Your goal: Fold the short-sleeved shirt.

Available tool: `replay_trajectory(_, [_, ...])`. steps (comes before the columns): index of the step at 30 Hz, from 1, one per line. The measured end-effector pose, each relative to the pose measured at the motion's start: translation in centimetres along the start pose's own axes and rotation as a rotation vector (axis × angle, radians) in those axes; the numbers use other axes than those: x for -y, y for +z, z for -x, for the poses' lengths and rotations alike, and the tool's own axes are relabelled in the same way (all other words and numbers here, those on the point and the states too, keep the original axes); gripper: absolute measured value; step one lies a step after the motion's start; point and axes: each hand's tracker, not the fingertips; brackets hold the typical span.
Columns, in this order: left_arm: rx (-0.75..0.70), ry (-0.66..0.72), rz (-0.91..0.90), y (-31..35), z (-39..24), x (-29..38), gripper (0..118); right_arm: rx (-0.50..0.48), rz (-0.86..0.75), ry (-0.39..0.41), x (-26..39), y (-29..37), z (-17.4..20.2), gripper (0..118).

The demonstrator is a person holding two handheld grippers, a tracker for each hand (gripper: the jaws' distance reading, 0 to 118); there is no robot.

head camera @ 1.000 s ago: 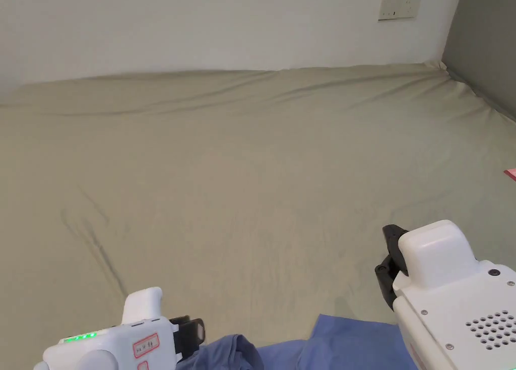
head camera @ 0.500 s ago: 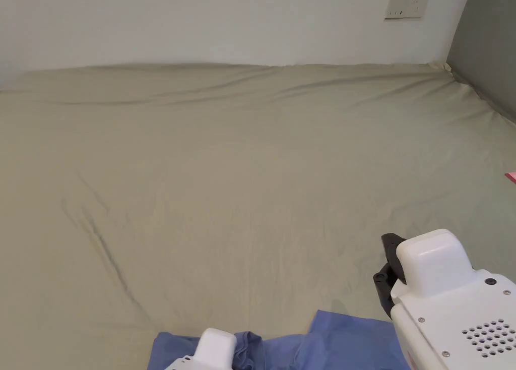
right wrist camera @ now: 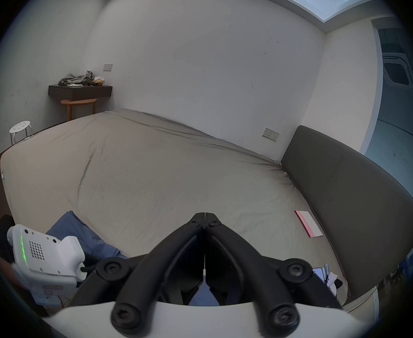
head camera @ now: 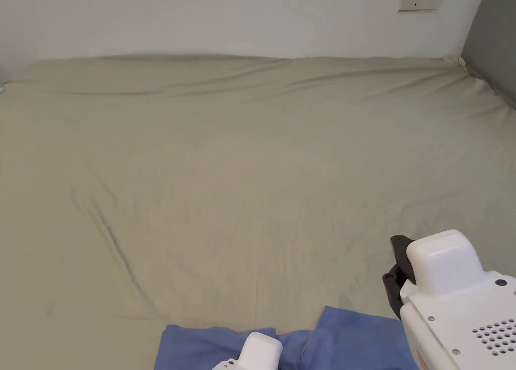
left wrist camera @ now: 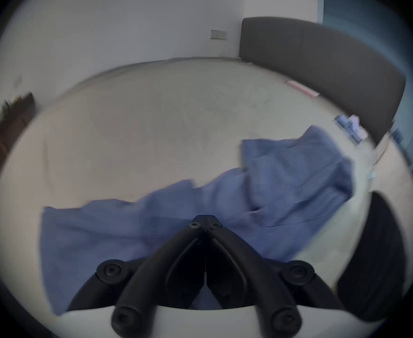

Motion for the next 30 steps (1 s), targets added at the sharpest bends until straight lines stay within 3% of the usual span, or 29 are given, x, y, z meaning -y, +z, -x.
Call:
replay_trajectory(2, [0.263, 0.137, 0.015, 0.5, 0.9, -0.5, 0, 0.000, 0.001, -0.001, 0.0, -0.1, 0.0, 2])
replay_trajectory(6, [0.252, 0.199, -0.087, 3.1, 2.9, -1.7, 0, 0.006, -0.003, 0.007, -0.3, 0.1, 0.0, 2])
replay_trajectory(10, [0.230, 0.383, -0.154, 6.3, 9.3, -2.5, 1, 0.011, -0.013, 0.007, -0.7, 0.4, -0.2, 2])
replay_trajectory(11, [0.217, 0.416, -0.164, 7.0, 11.4, -2.4, 9, 0.012, -0.014, 0.009, -0.8, 0.4, -0.2, 2])
replay_trajectory(12, [0.208, 0.435, -0.165, 7.5, 13.0, -2.1, 25, 0.012, -0.015, 0.009, -0.8, 0.4, -0.2, 2])
replay_trajectory(14, [0.181, 0.484, -0.133, 8.2, 16.7, -1.4, 75, 0.010, -0.017, 0.009, -0.8, 0.4, 0.0, 2])
replay_trajectory(15, [0.184, 0.513, -0.090, 8.2, 18.2, -0.9, 94, 0.007, -0.017, 0.010, -0.8, 0.3, 0.1, 2])
replay_trajectory(20, [0.334, 0.791, 0.005, 7.2, 24.2, 3.0, 102, -0.010, -0.013, 0.024, -1.0, 0.1, 0.8, 2])
replay_trajectory(22, [0.397, 0.877, 0.032, 6.0, 25.4, 4.5, 113, -0.017, -0.010, 0.030, -0.9, 0.0, 1.0, 2])
replay_trajectory(25, [0.491, 0.943, 0.061, 3.9, 25.4, 5.9, 115, -0.021, -0.006, 0.043, -1.0, -0.1, 1.2, 2])
replay_trajectory(28, [0.691, 0.985, 0.082, 1.8, 23.8, 6.1, 115, -0.022, -0.004, 0.048, -1.1, -0.1, 1.3, 2])
replay_trajectory(30, [0.720, 1.022, 0.120, 0.4, 22.0, 5.8, 114, -0.019, -0.004, 0.058, -1.3, -0.1, 1.4, 2])
